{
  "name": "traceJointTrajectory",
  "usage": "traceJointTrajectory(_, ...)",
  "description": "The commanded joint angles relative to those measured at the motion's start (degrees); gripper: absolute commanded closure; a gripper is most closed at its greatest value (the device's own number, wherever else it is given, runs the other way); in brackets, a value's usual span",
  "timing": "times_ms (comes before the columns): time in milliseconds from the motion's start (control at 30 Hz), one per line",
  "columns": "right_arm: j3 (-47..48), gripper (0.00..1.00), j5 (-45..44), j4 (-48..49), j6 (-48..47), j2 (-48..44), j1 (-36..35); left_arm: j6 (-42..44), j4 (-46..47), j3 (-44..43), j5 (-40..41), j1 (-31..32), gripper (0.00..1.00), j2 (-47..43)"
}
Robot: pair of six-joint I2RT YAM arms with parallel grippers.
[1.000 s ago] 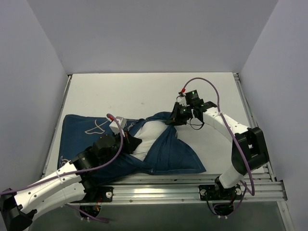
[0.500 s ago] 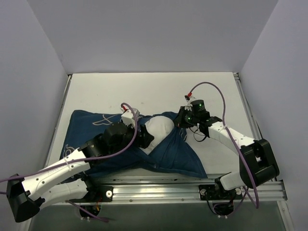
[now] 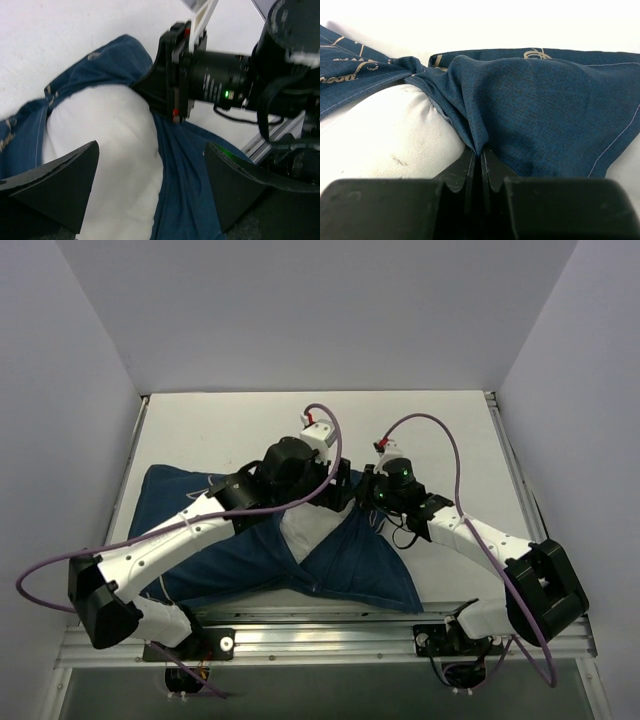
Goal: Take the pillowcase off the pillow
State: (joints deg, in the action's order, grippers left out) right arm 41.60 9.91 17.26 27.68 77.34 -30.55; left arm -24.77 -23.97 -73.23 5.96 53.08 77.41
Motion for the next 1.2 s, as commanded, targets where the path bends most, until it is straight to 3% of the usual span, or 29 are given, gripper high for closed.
traceJointTrajectory(0,-0.12,1.00,-2.70,1.73,-1.05,-1.32,-1.01,5.17,-3.98,-7.97,-4.62,-2.79,0.06,5.29)
traceJointTrajectory(167,1.37,1.00,-3.06,0.68,-2.37,-2.19,-1.01,6.57,-5.47,-12.01,-11.57,-7.02,0.04,13.10)
traceJointTrajectory(600,4.01,1.00,-2.97,-0.38,-4.22,-3.51,-1.45,10.01,-11.89,-20.72,-19.31,-7.73,0.00,24.37)
traceJointTrajectory(700,4.71,1.00,-3.23,-0.73,-4.22,-3.69,-1.45,10.01,-12.60,-19.50,-20.02,-7.82,0.09,24.90)
traceJointTrajectory(800,5.77,1.00,-3.58,-0.99,-4.30,-3.60,-1.53,9.22,-12.07,-16.87,-20.63,-7.90,0.22,25.07)
traceJointTrajectory(833,6.46,1.00,-3.58,-1.26,-4.30,-3.51,-1.54,9.13,-12.07,-16.16,-20.72,-7.90,0.31,25.16)
traceJointTrajectory(933,7.35,1.00,-3.41,-1.96,-4.39,-3.42,-1.54,8.87,-11.98,-14.05,-20.29,-7.99,0.41,25.34)
traceJointTrajectory(1033,7.70,1.00,-3.32,-2.05,-4.48,-3.34,-1.54,8.78,-11.46,-12.73,-19.58,-8.34,0.61,25.34)
traceJointTrajectory(1067,7.88,1.00,-3.32,-2.05,-4.48,-3.34,-1.54,8.78,-10.67,-12.55,-19.41,-8.43,0.79,25.16)
traceJointTrajectory(1100,7.96,1.00,-3.32,-2.14,-4.39,-3.08,-1.45,8.95,-10.14,-12.29,-19.40,-8.52,0.89,24.99)
traceJointTrajectory(1133,8.05,1.00,-3.49,-2.31,-4.39,-2.99,-1.53,9.13,-9.79,-12.02,-19.32,-8.43,0.96,24.29)
traceJointTrajectory(1167,8.23,1.00,-4.19,-2.40,-4.30,-2.81,-1.53,9.57,-8.91,-12.02,-19.23,-8.43,0.98,23.76)
